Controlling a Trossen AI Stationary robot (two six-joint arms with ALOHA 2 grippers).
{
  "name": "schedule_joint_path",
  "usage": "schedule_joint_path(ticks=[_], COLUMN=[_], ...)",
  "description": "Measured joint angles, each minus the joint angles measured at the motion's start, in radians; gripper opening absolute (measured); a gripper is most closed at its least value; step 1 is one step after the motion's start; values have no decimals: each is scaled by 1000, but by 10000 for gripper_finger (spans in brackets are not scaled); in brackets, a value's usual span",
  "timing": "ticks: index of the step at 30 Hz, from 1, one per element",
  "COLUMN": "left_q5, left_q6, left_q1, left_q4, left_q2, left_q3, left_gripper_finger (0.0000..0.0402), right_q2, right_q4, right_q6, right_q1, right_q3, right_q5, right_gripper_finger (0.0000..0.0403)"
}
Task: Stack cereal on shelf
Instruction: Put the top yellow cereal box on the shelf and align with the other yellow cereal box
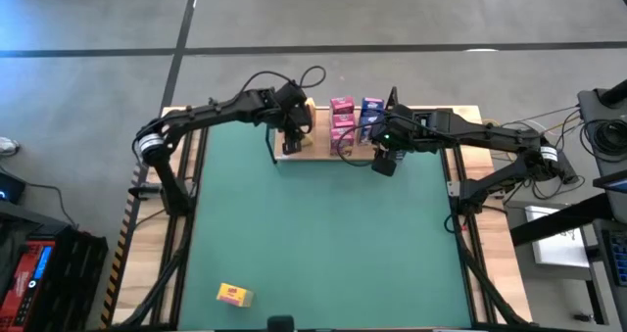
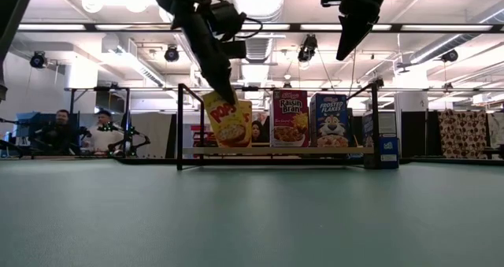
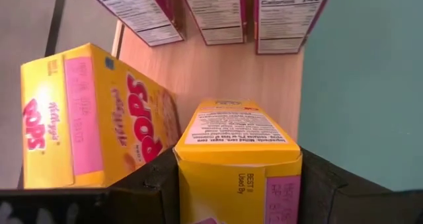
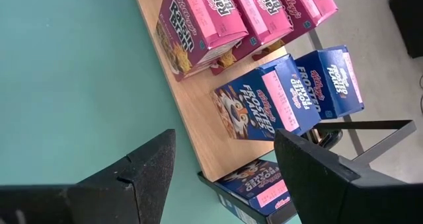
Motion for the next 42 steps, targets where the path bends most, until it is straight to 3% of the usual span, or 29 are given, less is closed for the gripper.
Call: schedule_joint_path(ticks=[27,42], left_q5=[-30,-52], left_q6=[-1,-50], left_q1=[33,33], left_q4=[42,-194], left_q2=[2,-36], left_q3=[3,66], left_gripper_finger=[206,206], right_q2=[0,0], right_q4=[0,0], right_q6=[0,0], right_q1=[0,0], right_q3=[0,0], right_q5=[0,0], right_gripper_finger=[244,244])
